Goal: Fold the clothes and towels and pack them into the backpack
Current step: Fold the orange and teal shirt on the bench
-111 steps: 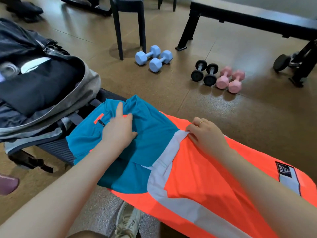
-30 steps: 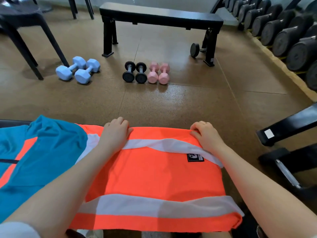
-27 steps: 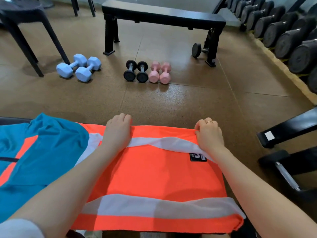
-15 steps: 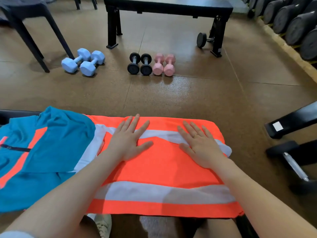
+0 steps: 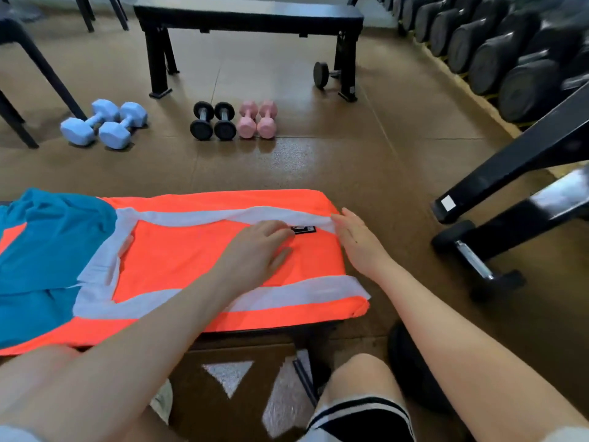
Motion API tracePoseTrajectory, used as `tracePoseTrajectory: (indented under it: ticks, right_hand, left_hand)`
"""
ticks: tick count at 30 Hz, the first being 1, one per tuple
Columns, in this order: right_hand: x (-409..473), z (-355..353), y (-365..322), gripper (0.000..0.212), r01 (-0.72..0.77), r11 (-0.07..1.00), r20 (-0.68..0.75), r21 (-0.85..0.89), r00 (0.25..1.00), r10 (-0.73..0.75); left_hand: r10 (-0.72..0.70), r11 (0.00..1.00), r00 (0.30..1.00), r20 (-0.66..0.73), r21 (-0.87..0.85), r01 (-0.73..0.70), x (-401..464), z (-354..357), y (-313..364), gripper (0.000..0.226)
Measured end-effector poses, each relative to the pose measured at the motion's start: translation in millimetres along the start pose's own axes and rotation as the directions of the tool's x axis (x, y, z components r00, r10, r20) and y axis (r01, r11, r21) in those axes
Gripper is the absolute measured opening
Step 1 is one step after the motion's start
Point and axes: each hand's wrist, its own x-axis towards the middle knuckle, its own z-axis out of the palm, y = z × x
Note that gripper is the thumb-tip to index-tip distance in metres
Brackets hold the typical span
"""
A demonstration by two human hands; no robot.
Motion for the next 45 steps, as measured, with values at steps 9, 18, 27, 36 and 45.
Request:
tracePoseTrajectory:
  ticks: [9, 18, 27, 36, 45]
  right_hand:
    - [8, -35, 38, 0.027, 0.009, 0.996, 0.008, -0.085, 1.000, -0.009]
    - [56, -18, 59, 0.034, -0.151, 0.937, 0.093, 0.314, 0.987, 0.128]
    - [98, -8, 71, 0.032, -0.375, 0.780, 0.475, 0.501, 0.872, 0.115]
    - [103, -21, 59, 0.011, -0.320, 0.681, 0.346, 0.659, 0.932, 0.103]
    - [113, -27, -11, 0.037, 0.143, 0.988, 0.076, -0.053, 0.987, -0.139]
  left_hand:
    - [0.360, 0.929, 0.926, 0.113, -0.139, -0.344, 28, 40, 84, 0.027]
    - [0.029, 0.970, 0.985, 0.170, 0.233, -0.068, 19, 71, 114, 0.040]
    - [-0.432, 0.885, 0.902, 0.000, -0.191, 0.424, 16, 61, 113, 0.018]
    - [-0.730, 0.613, 0.682, -0.043, -0.484, 0.625, 19, 35, 110, 0.017]
    - [-0.856, 0.375, 0.513, 0.065, -0.606, 0.702, 28, 25, 73, 0.019]
